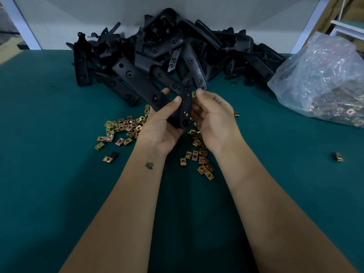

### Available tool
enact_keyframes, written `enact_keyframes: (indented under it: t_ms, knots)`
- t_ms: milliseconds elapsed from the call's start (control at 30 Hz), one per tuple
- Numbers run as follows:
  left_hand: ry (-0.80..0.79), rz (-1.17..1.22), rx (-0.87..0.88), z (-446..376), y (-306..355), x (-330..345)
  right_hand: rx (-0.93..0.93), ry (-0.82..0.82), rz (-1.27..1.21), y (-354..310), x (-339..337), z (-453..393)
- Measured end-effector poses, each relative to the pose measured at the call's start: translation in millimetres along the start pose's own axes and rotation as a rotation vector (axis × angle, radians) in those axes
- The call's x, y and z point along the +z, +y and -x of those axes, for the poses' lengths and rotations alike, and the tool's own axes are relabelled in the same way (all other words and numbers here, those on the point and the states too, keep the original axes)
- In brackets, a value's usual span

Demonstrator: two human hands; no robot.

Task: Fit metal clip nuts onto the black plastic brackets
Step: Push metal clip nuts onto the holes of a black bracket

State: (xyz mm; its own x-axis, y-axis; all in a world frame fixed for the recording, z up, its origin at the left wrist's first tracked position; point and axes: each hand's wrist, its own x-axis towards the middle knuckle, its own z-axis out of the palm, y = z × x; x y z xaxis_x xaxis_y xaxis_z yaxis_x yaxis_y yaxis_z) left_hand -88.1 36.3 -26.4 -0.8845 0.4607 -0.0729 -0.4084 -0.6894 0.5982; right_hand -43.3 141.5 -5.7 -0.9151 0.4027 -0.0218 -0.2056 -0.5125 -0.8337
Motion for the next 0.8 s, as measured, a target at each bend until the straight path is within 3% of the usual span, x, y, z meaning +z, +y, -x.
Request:
enact_keyframes:
  t_ms: [633, 800]
  knots:
    - [0.006, -0.066, 0.034, 1.5, -3.9, 1.7, 0.023, 0.053, -0.011, 6.2, 14.3, 5.8]
    - [0.026, -0.073, 0.035, 1.2, -3.4, 2.7, -0.018, 0.099, 0.103, 6.3, 12.8, 4.6]
